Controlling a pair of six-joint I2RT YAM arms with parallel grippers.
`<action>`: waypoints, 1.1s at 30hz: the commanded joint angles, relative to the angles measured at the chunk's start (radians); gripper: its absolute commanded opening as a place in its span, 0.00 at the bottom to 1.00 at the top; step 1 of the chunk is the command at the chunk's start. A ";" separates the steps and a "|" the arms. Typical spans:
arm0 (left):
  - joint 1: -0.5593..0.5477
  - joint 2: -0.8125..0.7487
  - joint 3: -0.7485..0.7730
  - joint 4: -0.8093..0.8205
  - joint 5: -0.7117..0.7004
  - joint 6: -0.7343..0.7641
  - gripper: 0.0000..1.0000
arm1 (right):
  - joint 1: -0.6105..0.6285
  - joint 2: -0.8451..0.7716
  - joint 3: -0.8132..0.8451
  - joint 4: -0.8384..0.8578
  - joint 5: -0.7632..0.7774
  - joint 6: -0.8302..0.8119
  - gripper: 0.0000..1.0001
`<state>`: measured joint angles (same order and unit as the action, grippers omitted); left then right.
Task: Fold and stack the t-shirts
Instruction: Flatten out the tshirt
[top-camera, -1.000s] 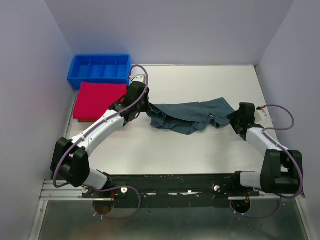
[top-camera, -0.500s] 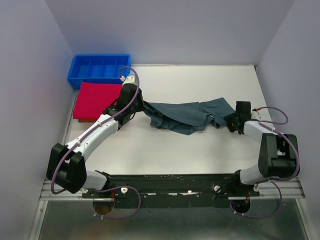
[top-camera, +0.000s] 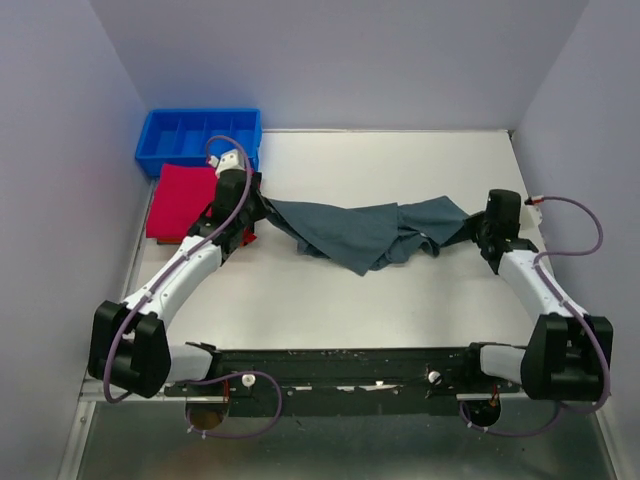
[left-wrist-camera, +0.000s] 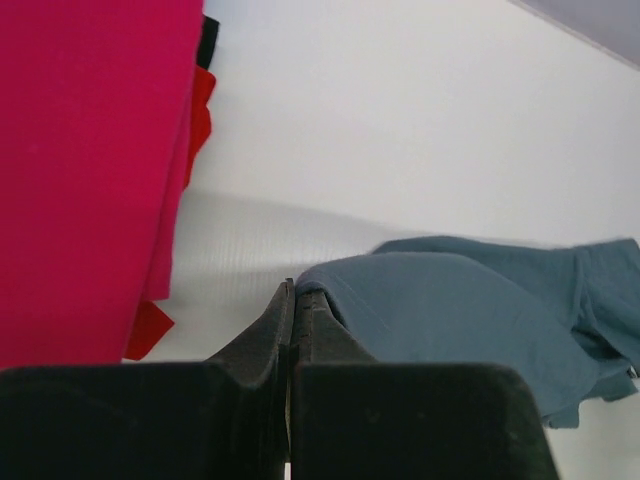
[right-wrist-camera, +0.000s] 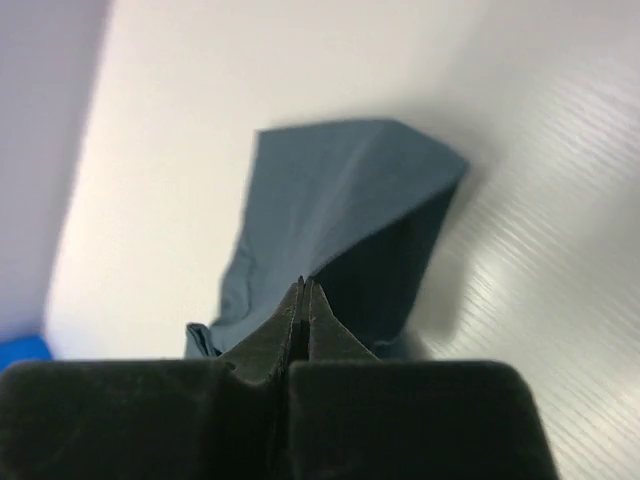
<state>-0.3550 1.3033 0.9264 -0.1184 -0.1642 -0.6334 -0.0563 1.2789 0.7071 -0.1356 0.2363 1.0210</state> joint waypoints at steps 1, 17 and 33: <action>0.068 -0.073 -0.005 0.043 -0.023 -0.037 0.00 | -0.007 -0.117 0.064 -0.039 0.078 -0.088 0.01; 0.154 -0.151 0.262 -0.116 -0.025 -0.049 0.00 | -0.010 -0.254 0.443 -0.182 0.034 -0.228 0.01; 0.182 -0.162 0.154 -0.125 0.161 -0.055 0.00 | -0.013 -0.378 0.215 -0.222 -0.169 -0.246 0.76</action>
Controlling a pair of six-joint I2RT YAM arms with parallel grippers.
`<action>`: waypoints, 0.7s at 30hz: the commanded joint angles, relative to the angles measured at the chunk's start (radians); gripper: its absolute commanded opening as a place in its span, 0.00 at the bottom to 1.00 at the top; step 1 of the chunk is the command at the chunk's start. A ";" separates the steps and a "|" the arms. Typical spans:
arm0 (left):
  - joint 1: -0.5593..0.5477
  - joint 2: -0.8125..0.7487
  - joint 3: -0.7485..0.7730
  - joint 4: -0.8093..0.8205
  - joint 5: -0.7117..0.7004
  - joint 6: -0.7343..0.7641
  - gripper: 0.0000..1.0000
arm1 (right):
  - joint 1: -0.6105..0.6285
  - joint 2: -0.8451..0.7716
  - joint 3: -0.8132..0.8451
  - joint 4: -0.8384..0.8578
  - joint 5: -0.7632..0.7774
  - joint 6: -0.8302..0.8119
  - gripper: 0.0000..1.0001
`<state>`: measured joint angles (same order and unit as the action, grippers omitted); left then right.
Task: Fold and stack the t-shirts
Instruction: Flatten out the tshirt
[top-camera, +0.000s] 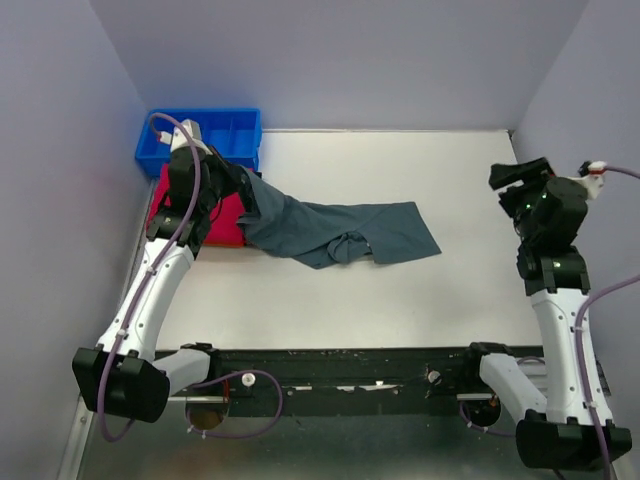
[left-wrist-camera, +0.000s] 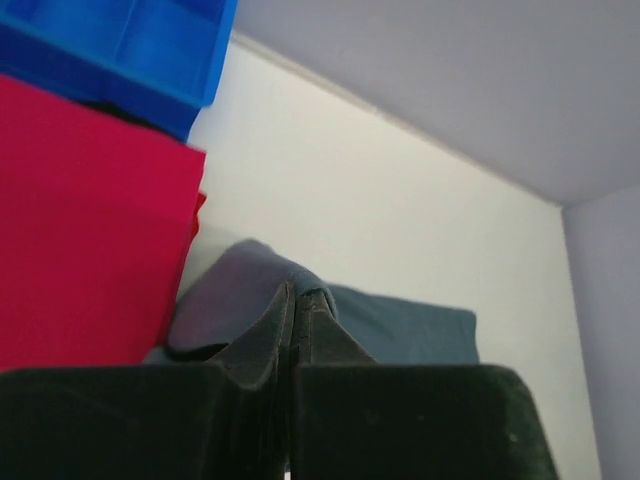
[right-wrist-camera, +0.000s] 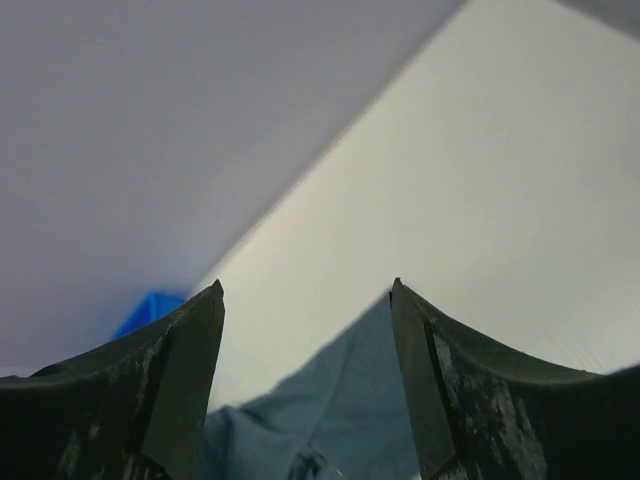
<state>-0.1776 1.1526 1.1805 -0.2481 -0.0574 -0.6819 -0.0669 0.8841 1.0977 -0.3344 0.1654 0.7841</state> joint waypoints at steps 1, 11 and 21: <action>0.004 -0.017 -0.111 0.001 0.039 -0.004 0.00 | -0.002 0.022 -0.209 -0.023 -0.102 -0.013 0.75; 0.006 -0.067 -0.124 -0.014 -0.012 0.015 0.00 | -0.002 0.266 -0.368 0.043 -0.190 -0.052 0.73; 0.006 -0.071 -0.127 -0.008 -0.004 0.021 0.00 | 0.009 0.484 -0.409 0.152 -0.221 -0.022 0.70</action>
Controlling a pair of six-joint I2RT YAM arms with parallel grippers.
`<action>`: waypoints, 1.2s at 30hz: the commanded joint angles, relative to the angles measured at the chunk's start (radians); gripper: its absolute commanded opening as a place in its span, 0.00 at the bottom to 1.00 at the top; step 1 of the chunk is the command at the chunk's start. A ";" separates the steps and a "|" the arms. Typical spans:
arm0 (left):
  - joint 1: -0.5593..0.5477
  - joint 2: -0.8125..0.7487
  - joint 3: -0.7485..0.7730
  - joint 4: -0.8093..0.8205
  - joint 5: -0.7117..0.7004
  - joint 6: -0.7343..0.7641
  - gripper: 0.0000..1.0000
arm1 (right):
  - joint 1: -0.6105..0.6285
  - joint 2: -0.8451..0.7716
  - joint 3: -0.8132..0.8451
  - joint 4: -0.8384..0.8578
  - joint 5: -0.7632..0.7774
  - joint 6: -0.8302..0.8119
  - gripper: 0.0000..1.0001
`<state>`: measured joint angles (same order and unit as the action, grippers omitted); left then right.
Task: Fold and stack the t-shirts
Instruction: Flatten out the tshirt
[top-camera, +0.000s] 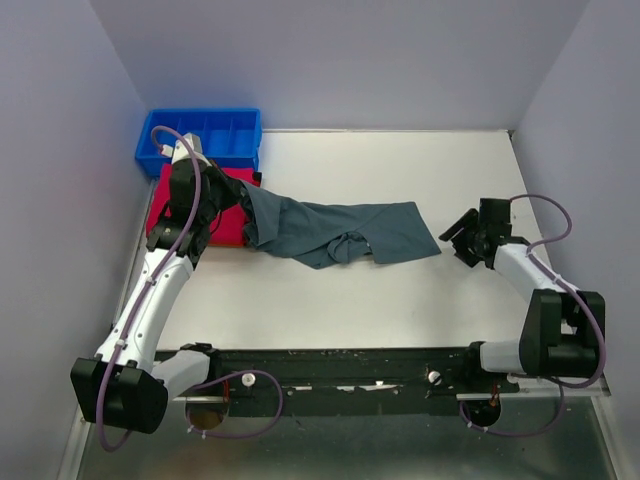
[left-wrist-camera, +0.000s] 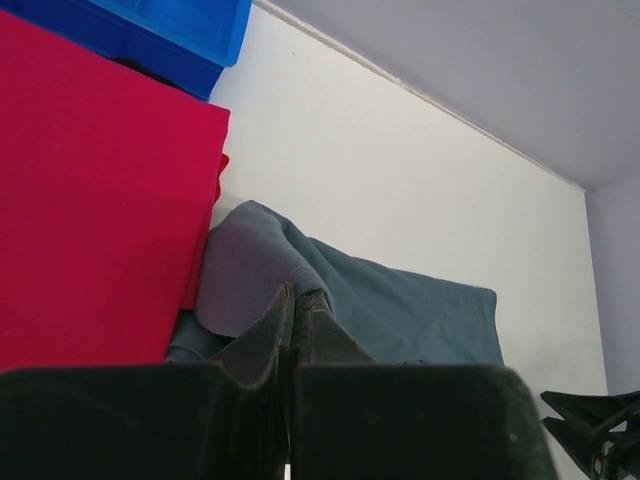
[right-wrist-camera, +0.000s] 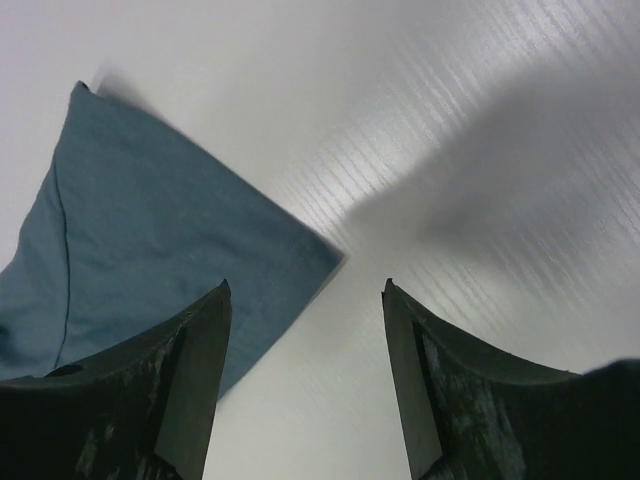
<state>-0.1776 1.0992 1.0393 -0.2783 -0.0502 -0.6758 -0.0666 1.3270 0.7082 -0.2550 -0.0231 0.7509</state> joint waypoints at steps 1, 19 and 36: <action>0.006 -0.016 0.015 0.025 -0.010 0.015 0.00 | 0.011 0.050 -0.027 0.080 -0.031 0.019 0.69; 0.006 -0.016 0.002 0.041 0.003 0.018 0.00 | 0.091 0.209 0.010 0.106 0.018 0.097 0.49; 0.015 0.033 0.008 0.066 0.019 0.016 0.00 | 0.093 0.011 0.115 -0.032 0.138 -0.007 0.01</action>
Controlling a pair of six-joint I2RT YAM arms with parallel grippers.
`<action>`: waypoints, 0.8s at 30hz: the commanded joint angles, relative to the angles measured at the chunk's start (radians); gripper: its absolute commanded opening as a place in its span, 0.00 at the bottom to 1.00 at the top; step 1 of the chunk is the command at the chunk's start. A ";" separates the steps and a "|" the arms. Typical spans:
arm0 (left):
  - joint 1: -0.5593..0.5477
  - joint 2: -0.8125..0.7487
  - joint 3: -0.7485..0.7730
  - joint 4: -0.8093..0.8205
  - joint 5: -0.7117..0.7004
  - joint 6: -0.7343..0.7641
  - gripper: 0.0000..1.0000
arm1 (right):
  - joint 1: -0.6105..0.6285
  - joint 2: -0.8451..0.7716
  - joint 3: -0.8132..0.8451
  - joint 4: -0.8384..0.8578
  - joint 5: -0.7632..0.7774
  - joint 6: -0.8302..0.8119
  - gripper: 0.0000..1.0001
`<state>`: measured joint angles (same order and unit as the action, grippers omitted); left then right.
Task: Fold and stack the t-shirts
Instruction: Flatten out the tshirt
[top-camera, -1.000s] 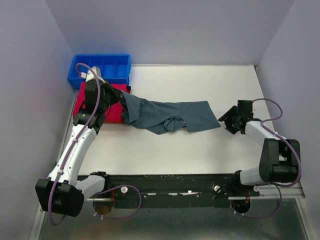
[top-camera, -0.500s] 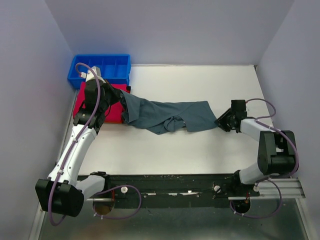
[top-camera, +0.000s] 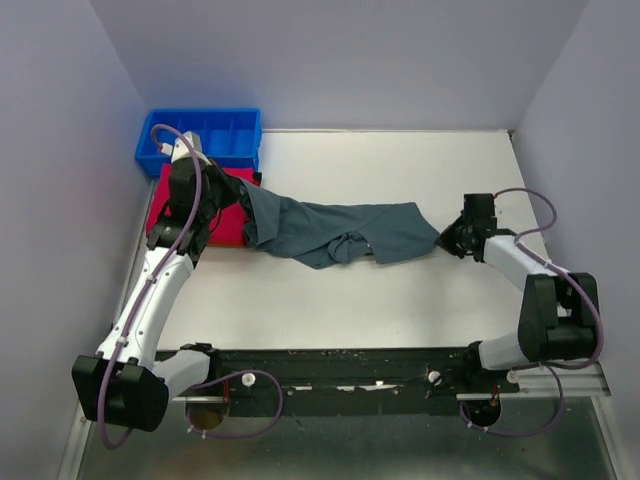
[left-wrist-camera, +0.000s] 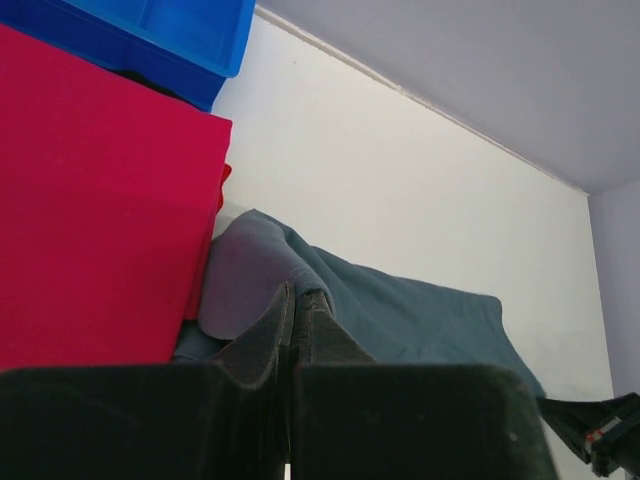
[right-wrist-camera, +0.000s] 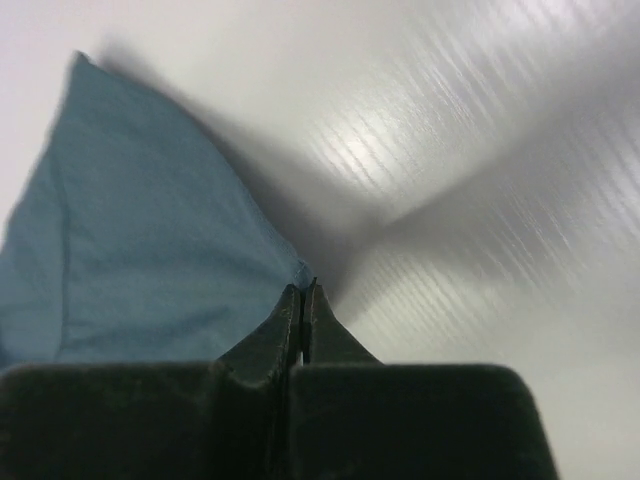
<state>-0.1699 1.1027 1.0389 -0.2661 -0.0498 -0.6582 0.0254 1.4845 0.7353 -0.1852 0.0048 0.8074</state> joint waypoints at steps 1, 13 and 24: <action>0.007 0.052 0.018 0.067 0.028 -0.007 0.00 | 0.001 -0.192 0.125 -0.129 0.136 -0.079 0.01; 0.006 0.405 0.453 0.033 0.195 -0.090 0.00 | -0.062 -0.552 0.608 -0.448 0.210 -0.180 0.01; -0.029 0.874 0.780 0.034 0.390 -0.132 0.03 | -0.062 -0.599 0.578 -0.496 0.250 -0.202 0.01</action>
<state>-0.1738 1.8004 1.7374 -0.2134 0.1970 -0.7639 -0.0330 0.8421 1.4052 -0.6098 0.2363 0.6125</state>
